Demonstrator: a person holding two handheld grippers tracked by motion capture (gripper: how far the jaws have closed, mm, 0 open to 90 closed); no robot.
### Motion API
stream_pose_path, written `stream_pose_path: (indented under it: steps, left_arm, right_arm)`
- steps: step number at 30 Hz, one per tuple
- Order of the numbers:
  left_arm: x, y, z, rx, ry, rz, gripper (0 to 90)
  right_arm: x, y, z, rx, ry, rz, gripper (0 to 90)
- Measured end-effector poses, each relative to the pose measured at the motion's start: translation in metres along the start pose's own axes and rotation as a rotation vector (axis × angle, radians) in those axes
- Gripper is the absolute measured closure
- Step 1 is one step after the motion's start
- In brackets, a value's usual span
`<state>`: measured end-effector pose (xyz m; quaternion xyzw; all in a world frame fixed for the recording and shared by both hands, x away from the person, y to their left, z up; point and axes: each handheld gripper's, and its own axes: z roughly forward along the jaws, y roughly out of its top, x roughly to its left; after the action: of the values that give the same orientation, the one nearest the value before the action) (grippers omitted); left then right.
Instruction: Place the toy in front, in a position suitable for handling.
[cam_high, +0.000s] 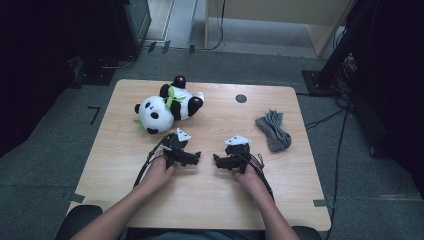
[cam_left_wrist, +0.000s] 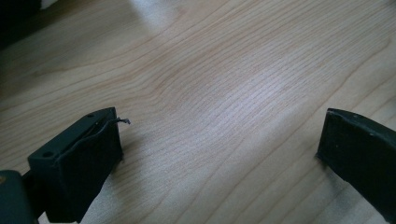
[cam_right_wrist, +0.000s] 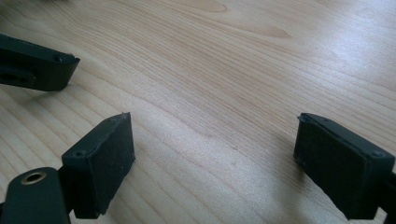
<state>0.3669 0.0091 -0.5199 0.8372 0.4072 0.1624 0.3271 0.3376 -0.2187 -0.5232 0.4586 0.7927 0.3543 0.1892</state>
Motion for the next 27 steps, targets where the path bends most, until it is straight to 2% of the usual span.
stream_pose_path:
  steps: [10,21,22,23,24,27]
  left_arm:
    - [0.003,-0.001,-0.001,0.002,-0.018,0.021,0.0]
    - [0.007,0.002,-0.004,0.042,-0.018,0.031,0.0]
    - [0.008,0.002,-0.005,0.039,-0.015,0.029,1.4]
    - [0.008,0.003,-0.006,0.031,0.0,0.025,9.4]
    - [0.008,0.004,-0.007,0.027,0.011,0.026,12.2]
    - [0.011,0.005,-0.012,0.011,-0.023,0.014,12.5]
  right_arm:
    - [0.0,0.0,0.0,0.0,0.0,-0.001,12.1]
    - [0.0,0.0,0.0,0.001,0.0,-0.001,12.1]
    - [0.0,0.0,0.0,0.0,0.0,-0.001,12.1]
    - [0.0,0.0,0.0,0.0,0.0,-0.001,12.1]
    - [0.0,0.0,0.0,0.001,0.0,0.0,12.1]
    - [0.0,0.0,0.0,0.0,0.0,0.0,12.1]
